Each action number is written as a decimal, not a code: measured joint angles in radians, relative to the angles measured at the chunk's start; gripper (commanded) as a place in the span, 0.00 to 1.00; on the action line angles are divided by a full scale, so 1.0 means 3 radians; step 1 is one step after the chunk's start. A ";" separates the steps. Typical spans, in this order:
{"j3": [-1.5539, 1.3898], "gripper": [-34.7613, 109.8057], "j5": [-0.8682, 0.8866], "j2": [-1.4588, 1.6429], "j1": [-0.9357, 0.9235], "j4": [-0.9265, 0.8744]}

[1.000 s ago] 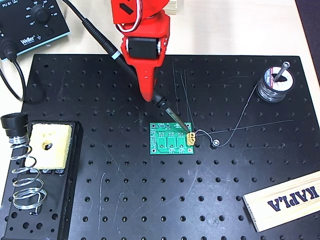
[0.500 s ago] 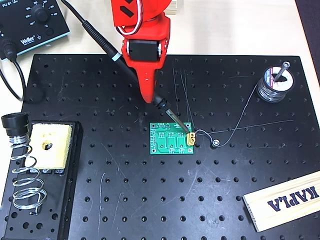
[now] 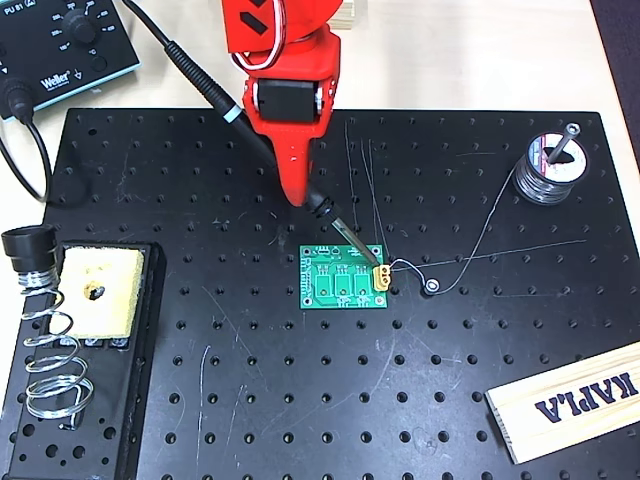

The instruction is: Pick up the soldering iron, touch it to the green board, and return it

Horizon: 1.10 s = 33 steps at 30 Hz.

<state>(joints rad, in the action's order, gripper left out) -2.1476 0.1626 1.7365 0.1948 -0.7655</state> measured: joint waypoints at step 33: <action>0.0000 0.24 -0.0041 -0.0041 0.0000 0.0010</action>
<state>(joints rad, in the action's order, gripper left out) -2.1476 0.1503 1.7242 0.1948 -0.7624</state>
